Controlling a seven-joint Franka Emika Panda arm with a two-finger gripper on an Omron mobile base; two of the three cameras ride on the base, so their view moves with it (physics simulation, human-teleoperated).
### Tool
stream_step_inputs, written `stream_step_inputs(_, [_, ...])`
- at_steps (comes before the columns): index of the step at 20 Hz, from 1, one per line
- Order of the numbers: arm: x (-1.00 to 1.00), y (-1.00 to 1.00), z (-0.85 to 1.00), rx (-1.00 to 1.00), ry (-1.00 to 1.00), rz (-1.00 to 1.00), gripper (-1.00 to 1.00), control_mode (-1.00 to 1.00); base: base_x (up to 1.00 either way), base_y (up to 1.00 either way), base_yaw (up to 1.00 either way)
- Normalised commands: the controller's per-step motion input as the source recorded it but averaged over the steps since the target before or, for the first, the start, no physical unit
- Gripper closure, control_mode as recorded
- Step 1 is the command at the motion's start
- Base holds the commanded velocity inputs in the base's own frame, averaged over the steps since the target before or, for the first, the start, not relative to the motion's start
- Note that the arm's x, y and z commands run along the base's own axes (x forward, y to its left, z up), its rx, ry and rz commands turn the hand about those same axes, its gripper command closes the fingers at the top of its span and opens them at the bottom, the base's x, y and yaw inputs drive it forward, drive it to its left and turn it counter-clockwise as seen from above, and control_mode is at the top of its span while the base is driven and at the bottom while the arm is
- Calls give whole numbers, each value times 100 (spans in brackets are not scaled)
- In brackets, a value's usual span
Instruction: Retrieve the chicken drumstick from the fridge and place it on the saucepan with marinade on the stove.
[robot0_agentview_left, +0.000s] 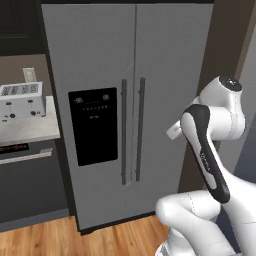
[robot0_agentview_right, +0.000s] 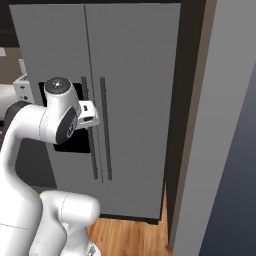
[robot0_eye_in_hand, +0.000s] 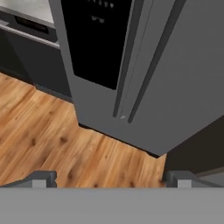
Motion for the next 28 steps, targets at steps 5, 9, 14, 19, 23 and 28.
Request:
stream_step_inputs(5, [58,0,-13,0,1,-13,-100,-100,0,0,0])
stream_step_inputs(9, [72,2,-16,0,0,-16,-100,-100,0,0,0])
stream_step_inputs(14, [51,6,-13,0,0,-5,-100,-100,0,0,0])
stream_step_inputs(19, [46,11,-16,0,-1,0,-100,-100,0,0,0])
stream_step_inputs(23, [50,8,-15,0,-1,0,-100,-100,0,0,0])
stream_step_inputs(28, [31,1,-25,1,-13,0,-100,-100,0,0,0])
